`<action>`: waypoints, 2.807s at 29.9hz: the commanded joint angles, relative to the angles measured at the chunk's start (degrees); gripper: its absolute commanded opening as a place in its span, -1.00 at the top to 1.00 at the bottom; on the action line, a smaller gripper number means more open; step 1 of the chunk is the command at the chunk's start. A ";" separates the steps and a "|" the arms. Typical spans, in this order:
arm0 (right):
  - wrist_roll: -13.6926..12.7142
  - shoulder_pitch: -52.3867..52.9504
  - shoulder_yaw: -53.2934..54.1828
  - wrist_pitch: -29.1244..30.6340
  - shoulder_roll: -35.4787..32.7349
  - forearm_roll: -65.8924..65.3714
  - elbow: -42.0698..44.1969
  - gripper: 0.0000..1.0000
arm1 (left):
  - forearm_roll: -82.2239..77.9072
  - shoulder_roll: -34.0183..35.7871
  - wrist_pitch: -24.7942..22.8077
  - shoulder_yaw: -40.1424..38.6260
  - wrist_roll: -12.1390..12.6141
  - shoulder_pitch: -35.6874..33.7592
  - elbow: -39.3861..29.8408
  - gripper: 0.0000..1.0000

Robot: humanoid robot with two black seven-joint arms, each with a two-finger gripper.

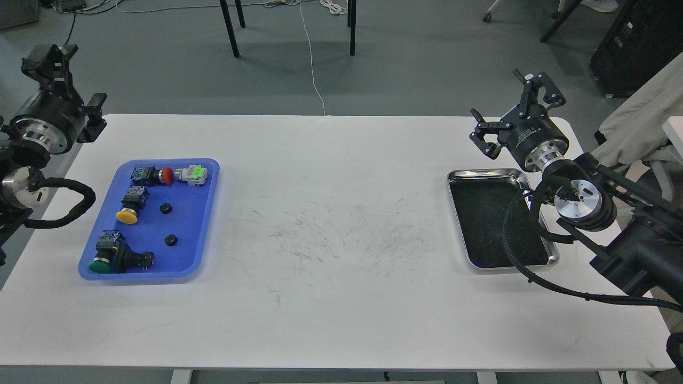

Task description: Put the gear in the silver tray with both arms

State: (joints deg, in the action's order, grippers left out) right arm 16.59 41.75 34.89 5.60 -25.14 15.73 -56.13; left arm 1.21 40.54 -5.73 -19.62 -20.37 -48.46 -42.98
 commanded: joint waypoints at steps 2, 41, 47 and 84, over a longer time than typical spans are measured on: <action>0.02 -0.09 0.00 -0.06 0.00 0.00 0.05 -0.97 | -0.06 -0.28 5.79 -0.07 0.59 0.48 0.62 -0.97; -0.16 -1.41 1.85 0.03 0.18 0.00 0.40 -0.97 | -0.33 5.08 -3.50 -1.21 -5.21 2.41 -10.98 -0.97; -0.16 -1.50 2.28 0.56 0.18 0.00 0.93 -0.97 | 0.38 3.32 -3.32 -2.26 -5.65 2.85 -10.72 -0.97; -0.07 -2.29 3.34 0.29 0.44 0.09 1.63 -0.97 | 0.02 -9.86 5.99 -14.40 -7.06 9.88 -7.55 -0.97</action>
State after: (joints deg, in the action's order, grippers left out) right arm 16.53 39.51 38.15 5.89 -24.72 15.73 -54.53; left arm 1.29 30.52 0.13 -34.11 -27.43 -38.59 -50.66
